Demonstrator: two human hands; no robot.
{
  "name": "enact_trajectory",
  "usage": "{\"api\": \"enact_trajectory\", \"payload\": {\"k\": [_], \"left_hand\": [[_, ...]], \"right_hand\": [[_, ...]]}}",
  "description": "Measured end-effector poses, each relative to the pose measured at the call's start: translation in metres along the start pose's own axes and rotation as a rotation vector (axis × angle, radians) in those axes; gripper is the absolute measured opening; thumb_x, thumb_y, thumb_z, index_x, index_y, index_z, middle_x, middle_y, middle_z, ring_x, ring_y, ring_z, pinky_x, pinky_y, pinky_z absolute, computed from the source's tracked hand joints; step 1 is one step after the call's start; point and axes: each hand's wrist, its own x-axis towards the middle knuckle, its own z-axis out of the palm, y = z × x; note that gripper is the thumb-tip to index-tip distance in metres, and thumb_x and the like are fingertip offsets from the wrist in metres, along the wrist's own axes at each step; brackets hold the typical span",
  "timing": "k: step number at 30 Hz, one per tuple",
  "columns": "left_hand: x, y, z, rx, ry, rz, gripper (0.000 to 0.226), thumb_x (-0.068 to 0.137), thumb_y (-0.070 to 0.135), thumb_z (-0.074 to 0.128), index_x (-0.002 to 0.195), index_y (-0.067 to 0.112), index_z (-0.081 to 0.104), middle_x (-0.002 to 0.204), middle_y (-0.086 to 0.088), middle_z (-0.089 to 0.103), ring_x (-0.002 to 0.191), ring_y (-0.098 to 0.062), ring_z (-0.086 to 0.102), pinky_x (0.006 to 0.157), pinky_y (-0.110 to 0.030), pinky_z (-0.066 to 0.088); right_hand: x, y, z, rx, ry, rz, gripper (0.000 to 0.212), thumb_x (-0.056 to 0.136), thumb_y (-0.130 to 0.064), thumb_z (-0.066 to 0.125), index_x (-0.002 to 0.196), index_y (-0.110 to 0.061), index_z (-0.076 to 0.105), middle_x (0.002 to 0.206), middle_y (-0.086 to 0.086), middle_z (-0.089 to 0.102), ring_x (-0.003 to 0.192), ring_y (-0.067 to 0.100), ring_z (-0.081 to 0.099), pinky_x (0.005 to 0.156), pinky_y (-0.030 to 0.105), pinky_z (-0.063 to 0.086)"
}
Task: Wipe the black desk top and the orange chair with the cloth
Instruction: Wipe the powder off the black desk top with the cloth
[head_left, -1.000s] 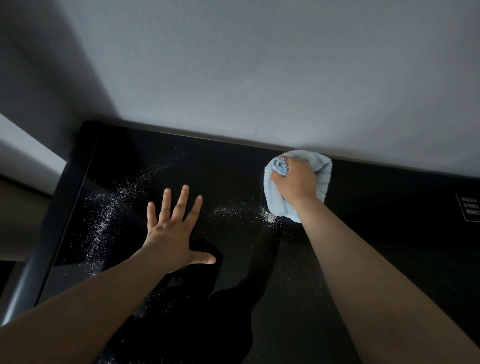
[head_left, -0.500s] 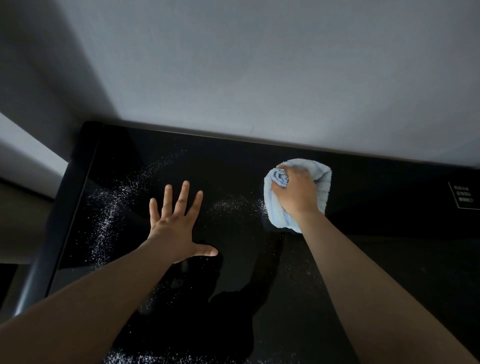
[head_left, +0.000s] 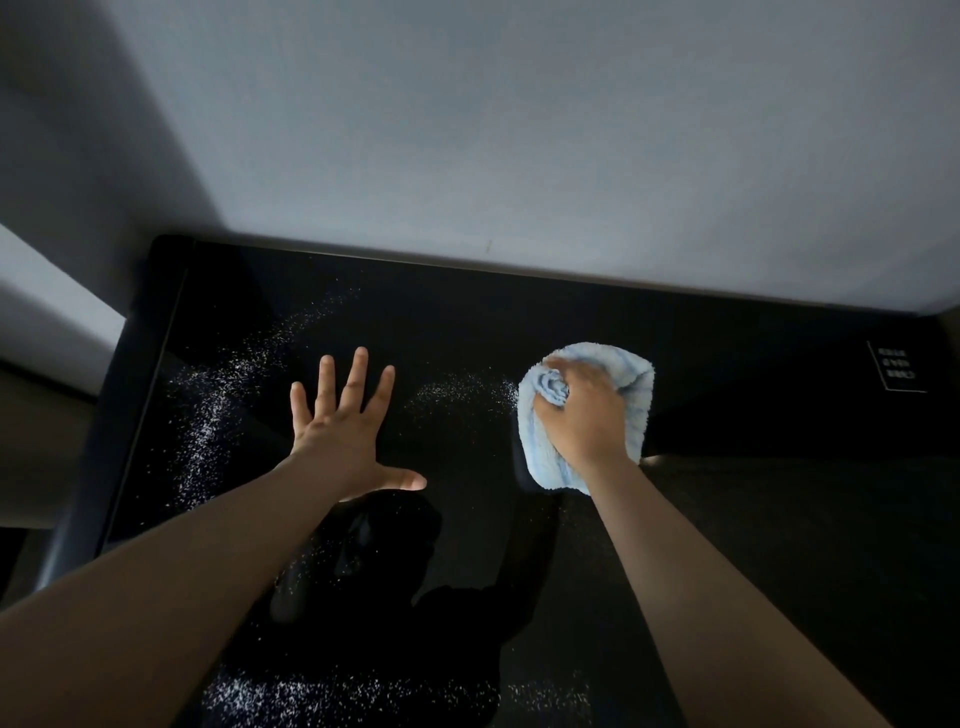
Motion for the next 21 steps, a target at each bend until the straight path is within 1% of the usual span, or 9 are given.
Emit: {"api": "enact_trajectory", "payload": {"k": [4,10,14,16,19,21], "left_hand": [[-0.001,0.000,0.000,0.001,0.009,0.001,0.136,0.054,0.093,0.048,0.142,0.030,-0.035,0.144,-0.003,-0.049,0.136,-0.037,-0.038,0.113,-0.060,-0.011],[-0.003,0.002,-0.001,0.013,0.003,-0.006,0.136,0.055,0.092,0.050,0.143,0.029,-0.033,0.146,-0.004,-0.047,0.136,-0.038,-0.037,0.113,-0.060,-0.010],[-0.005,0.005,-0.005,0.039,0.003,0.001,0.135,0.060,0.089,0.051,0.145,0.024,-0.030,0.148,-0.009,-0.044,0.138,-0.041,-0.033,0.113,-0.061,-0.008],[-0.010,0.007,-0.003,0.046,0.023,0.016,0.129,0.066,0.086,0.049,0.147,0.021,-0.027,0.150,-0.011,-0.040,0.140,-0.040,-0.030,0.114,-0.060,-0.005],[-0.026,0.016,0.006,0.098,0.085,0.082,0.110,0.081,0.076,0.040,0.151,0.016,-0.019,0.154,-0.010,-0.033,0.143,-0.037,-0.025,0.117,-0.059,-0.001],[-0.042,0.024,0.014,0.121,0.121,0.145,0.099,0.087,0.070,0.037,0.152,0.015,-0.014,0.156,-0.008,-0.028,0.144,-0.035,-0.023,0.117,-0.058,0.001]], "right_hand": [[-0.022,0.006,0.002,0.048,0.031,-0.007,0.035,0.079,-0.023,0.063,0.114,-0.020,0.064,0.104,-0.005,0.065,0.103,0.016,0.059,0.088,0.042,0.051],[-0.051,0.009,0.001,0.065,0.031,0.028,0.042,0.080,-0.019,0.068,0.122,-0.019,0.062,0.117,-0.004,0.065,0.117,0.016,0.054,0.097,0.045,0.047],[-0.063,0.009,0.000,0.085,0.023,0.048,0.043,0.080,-0.019,0.069,0.122,-0.019,0.062,0.121,-0.004,0.064,0.121,0.017,0.052,0.098,0.046,0.046],[-0.068,0.008,-0.001,0.082,0.019,0.053,0.042,0.080,-0.019,0.068,0.122,-0.020,0.062,0.120,-0.005,0.064,0.120,0.017,0.053,0.098,0.046,0.046],[-0.073,0.005,-0.003,0.071,0.009,0.070,0.041,0.081,-0.019,0.066,0.122,-0.021,0.063,0.119,-0.006,0.064,0.120,0.016,0.052,0.099,0.045,0.044],[-0.077,0.004,-0.004,0.073,0.009,0.074,0.041,0.081,-0.017,0.065,0.121,-0.020,0.063,0.119,-0.007,0.064,0.120,0.016,0.052,0.099,0.045,0.044]]}}
